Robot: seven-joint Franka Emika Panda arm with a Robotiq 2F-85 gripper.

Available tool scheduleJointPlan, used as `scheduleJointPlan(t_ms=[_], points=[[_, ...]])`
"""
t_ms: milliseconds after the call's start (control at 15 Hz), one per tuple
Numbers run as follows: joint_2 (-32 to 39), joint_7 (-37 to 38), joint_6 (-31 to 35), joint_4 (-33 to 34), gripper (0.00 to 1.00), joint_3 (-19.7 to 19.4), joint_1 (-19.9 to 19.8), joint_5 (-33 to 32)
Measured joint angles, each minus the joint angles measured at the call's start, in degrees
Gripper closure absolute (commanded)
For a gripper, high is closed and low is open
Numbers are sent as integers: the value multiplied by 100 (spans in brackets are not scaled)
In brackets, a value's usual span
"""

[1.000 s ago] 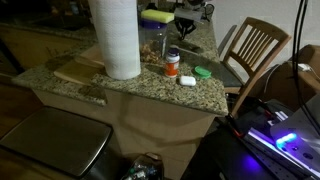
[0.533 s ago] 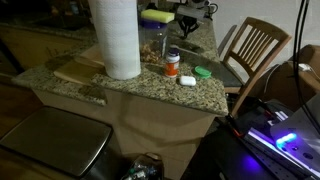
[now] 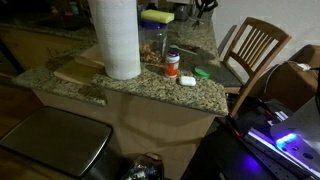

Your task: Pick the keys and place them near the bar of soap

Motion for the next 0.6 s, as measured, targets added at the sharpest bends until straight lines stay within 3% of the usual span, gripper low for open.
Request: scheduleJointPlan(t_ms=[267, 333, 400, 467, 600], points=[[-1274, -946, -508, -1085, 98, 0, -110, 23], [-1568, -1202, -505, -1395, 69, -1, -130, 24], [-1839, -1388, -481, -1685, 93, -1, -150, 25], [-2078, -1479, -443, -1940, 61, -2, -170, 26], [-2398, -1527, -417, -2249, 47, 12, -201, 26]])
